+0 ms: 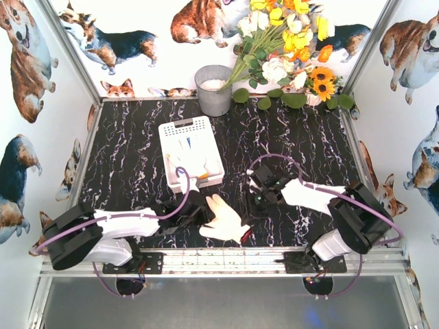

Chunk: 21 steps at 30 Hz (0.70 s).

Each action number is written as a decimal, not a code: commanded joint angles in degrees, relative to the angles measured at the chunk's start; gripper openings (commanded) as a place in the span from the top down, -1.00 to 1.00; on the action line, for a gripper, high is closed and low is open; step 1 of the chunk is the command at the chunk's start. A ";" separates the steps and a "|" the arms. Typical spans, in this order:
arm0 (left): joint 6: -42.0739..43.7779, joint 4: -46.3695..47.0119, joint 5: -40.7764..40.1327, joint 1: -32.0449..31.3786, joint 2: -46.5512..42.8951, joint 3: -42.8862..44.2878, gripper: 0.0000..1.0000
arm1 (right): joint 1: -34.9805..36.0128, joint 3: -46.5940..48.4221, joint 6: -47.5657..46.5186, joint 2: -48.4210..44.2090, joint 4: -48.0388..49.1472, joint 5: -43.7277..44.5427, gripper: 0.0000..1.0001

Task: Put the gloves into the storage basket
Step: Pair the glove with the glove.

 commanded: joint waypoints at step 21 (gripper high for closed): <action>25.78 3.70 16.99 5.11 15.86 22.78 0.30 | -12.01 -11.72 13.04 -19.43 -0.40 -2.11 -0.05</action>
